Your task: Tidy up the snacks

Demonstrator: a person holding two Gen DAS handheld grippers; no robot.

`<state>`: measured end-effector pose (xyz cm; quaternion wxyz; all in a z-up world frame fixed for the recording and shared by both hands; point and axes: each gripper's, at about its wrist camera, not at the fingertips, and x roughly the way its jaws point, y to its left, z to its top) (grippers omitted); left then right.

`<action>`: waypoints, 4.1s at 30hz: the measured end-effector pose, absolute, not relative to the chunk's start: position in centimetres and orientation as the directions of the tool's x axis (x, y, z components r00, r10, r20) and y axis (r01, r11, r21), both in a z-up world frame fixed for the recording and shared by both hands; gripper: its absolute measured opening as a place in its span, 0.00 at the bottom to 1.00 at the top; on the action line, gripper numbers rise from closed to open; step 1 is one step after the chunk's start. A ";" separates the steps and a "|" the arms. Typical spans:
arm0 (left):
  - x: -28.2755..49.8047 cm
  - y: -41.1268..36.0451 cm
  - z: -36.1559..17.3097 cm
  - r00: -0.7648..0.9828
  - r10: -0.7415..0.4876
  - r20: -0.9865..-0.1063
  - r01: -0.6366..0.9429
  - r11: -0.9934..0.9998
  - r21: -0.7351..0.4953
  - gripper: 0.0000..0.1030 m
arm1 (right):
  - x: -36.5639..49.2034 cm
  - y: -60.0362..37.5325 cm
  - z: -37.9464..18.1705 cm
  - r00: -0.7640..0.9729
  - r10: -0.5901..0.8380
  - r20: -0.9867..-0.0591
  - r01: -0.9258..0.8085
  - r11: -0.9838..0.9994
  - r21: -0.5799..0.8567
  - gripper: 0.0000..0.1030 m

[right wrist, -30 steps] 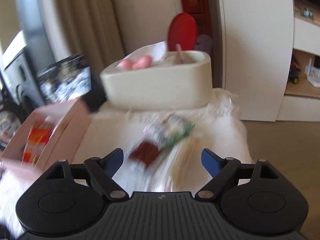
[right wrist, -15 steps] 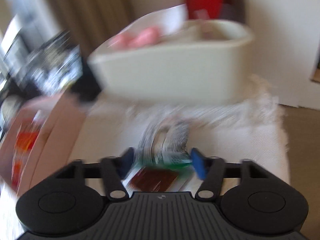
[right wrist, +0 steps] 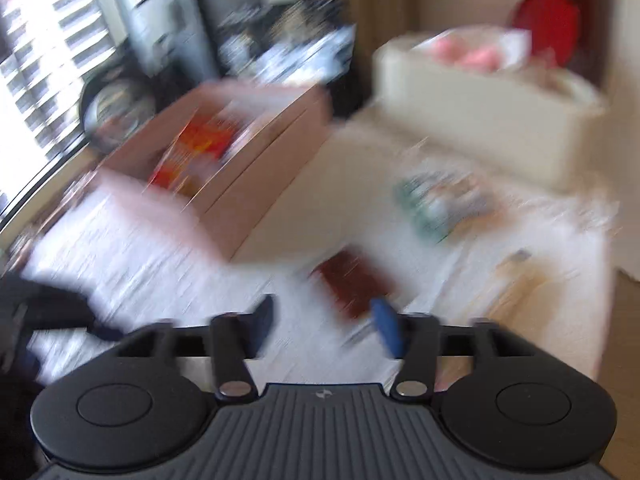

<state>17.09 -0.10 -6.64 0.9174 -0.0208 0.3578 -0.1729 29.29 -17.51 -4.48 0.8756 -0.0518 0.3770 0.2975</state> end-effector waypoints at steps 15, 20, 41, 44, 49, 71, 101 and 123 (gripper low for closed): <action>16.4 3.3 -7.1 0.718 -0.303 -0.627 0.206 0.953 -0.224 0.39 | 36.2 -16.0 -7.5 0.588 0.347 -0.731 -0.416 0.904 0.094 0.55; 16.5 2.9 -6.7 0.713 -0.337 -0.615 0.230 0.941 -0.249 0.38 | 29.6 -16.8 -6.7 0.476 0.479 -0.737 -0.560 0.812 0.166 0.50; 24.6 -4.1 -6.3 0.651 -0.406 -0.642 0.418 0.897 -0.143 0.38 | 19.6 -23.7 -7.6 0.633 0.453 -0.628 -0.442 0.877 0.187 0.68; 25.6 -4.4 -7.4 0.599 -0.410 -0.688 0.438 0.887 -0.148 0.38 | 18.5 -24.4 -9.1 0.629 0.437 -0.643 -0.412 0.889 0.202 0.69; 22.6 -2.4 -7.5 0.554 -0.419 -0.720 0.444 0.880 -0.170 0.37 | 16.8 -24.6 -9.7 0.663 0.430 -0.613 -0.436 0.887 0.152 0.73; 16.4 -3.9 -7.8 0.619 -0.299 -0.726 0.525 0.845 0.100 0.44 | 11.3 -22.9 -6.6 0.531 0.622 -0.576 -0.593 0.758 0.272 0.79; 16.5 -4.0 -8.1 0.537 -0.393 -0.746 0.622 0.782 0.035 0.51 | 12.6 -24.2 -9.5 0.634 0.454 -0.626 -0.459 0.872 0.167 0.91; 12.6 2.1 -6.2 0.760 -0.221 -0.611 0.270 0.963 -0.014 0.44 | 19.4 -22.7 -5.3 0.697 0.370 -0.615 -0.386 0.915 0.114 0.90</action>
